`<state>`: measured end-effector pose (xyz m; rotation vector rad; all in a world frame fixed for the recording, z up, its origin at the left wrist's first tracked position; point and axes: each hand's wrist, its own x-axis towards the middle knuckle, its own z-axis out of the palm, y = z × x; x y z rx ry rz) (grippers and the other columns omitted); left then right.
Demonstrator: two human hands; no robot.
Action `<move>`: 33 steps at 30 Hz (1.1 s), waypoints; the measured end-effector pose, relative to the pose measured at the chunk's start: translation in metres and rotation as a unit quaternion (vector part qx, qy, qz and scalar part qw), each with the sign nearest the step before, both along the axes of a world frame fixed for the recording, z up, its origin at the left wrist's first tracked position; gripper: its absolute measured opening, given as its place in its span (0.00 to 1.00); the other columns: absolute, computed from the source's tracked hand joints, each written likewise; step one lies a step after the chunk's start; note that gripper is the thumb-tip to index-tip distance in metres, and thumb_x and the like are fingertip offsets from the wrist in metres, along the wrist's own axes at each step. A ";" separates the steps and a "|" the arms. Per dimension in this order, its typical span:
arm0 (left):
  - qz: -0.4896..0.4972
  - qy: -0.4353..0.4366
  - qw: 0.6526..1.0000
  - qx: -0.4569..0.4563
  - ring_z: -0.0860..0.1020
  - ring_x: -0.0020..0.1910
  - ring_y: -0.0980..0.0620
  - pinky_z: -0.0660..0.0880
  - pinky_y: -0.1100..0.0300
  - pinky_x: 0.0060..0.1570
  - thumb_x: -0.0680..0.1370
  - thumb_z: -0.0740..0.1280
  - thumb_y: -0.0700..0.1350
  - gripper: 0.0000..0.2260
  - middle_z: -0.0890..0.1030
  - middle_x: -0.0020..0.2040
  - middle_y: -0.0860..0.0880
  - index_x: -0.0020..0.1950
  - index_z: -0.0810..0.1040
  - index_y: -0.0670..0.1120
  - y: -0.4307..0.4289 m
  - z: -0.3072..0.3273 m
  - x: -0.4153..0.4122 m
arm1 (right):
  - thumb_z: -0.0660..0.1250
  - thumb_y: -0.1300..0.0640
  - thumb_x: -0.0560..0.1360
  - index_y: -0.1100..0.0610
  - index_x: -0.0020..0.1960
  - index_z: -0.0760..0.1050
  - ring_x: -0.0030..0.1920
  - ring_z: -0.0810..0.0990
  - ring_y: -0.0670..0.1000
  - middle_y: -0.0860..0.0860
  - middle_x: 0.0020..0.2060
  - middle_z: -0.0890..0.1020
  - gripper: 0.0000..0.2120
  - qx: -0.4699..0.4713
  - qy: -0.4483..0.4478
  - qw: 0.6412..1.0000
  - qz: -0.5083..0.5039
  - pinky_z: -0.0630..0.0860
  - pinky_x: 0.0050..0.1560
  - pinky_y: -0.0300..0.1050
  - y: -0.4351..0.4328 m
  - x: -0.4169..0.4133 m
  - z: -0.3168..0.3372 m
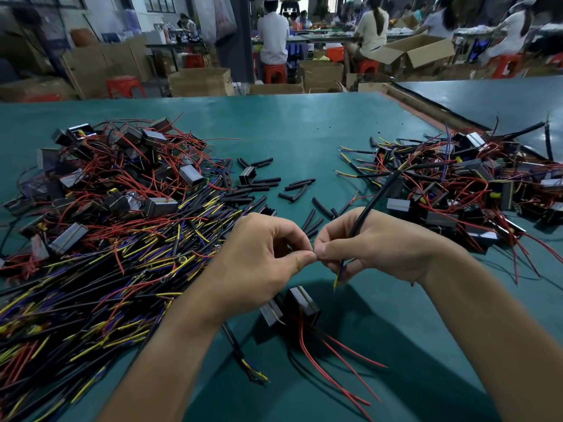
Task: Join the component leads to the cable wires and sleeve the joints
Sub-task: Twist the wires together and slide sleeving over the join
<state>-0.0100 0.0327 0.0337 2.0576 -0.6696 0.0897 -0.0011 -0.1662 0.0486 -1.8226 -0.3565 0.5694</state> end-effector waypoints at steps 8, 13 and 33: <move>0.020 -0.031 0.999 0.027 0.65 0.23 0.59 0.62 0.67 0.25 0.73 0.75 0.43 0.06 0.71 0.23 0.57 0.36 0.82 0.49 -0.002 0.000 -0.001 | 0.69 0.64 0.76 0.56 0.38 0.82 0.33 0.78 0.47 0.51 0.30 0.81 0.09 0.019 -0.045 0.999 -0.021 0.79 0.38 0.39 0.000 0.002 -0.006; 0.041 0.056 0.997 -0.042 0.65 0.24 0.59 0.63 0.66 0.26 0.73 0.74 0.39 0.09 0.72 0.24 0.56 0.34 0.81 0.46 -0.001 -0.001 0.004 | 0.72 0.69 0.72 0.59 0.40 0.84 0.32 0.80 0.46 0.54 0.30 0.83 0.06 0.032 -0.236 0.970 -0.050 0.78 0.37 0.39 0.005 0.006 -0.007; 0.047 0.084 0.992 -0.077 0.72 0.23 0.63 0.66 0.72 0.27 0.77 0.68 0.37 0.06 0.83 0.32 0.49 0.41 0.83 0.42 -0.003 -0.004 0.005 | 0.71 0.65 0.74 0.62 0.41 0.78 0.30 0.78 0.50 0.56 0.32 0.81 0.04 0.053 -0.046 0.992 -0.101 0.82 0.37 0.45 -0.002 0.005 -0.005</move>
